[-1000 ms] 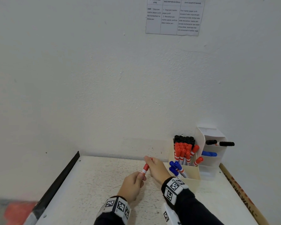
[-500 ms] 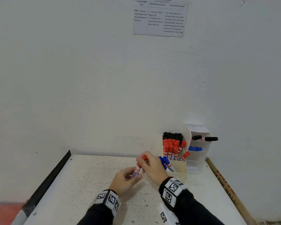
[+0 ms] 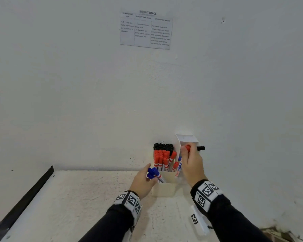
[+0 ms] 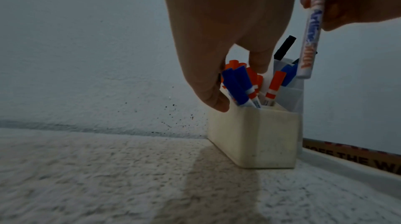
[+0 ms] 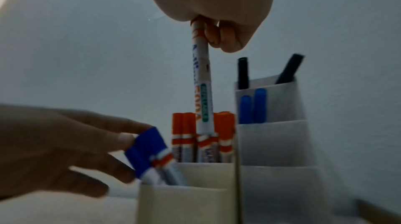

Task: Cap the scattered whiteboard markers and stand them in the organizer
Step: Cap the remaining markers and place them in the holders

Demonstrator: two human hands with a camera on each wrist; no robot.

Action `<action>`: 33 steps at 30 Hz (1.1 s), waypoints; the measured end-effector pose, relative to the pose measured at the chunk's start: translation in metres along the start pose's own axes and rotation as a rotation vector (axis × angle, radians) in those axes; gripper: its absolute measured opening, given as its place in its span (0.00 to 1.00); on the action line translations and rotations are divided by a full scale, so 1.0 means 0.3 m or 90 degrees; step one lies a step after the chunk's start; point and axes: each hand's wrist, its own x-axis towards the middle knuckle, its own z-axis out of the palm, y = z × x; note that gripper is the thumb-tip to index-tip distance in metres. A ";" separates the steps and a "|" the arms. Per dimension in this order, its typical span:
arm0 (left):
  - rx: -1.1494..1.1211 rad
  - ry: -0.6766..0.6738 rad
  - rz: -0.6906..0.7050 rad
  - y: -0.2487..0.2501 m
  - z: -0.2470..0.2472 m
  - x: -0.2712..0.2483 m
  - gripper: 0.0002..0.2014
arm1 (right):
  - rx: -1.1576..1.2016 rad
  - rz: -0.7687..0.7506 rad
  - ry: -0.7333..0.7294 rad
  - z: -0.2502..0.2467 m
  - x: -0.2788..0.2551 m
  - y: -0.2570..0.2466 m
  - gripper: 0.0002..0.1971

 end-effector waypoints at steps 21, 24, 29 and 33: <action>-0.059 0.087 0.094 -0.008 0.037 0.011 0.22 | -0.213 0.023 -0.012 0.054 -0.086 0.199 0.08; -0.054 0.081 0.101 -0.013 0.053 0.014 0.25 | -0.241 -0.008 -0.091 0.080 -0.084 0.189 0.12; -0.046 0.090 0.113 -0.016 0.064 0.019 0.23 | -0.237 0.123 -0.261 0.135 -0.033 0.140 0.27; -0.078 0.089 0.107 -0.012 0.067 0.026 0.23 | -0.173 0.257 -0.289 0.177 -0.007 0.112 0.34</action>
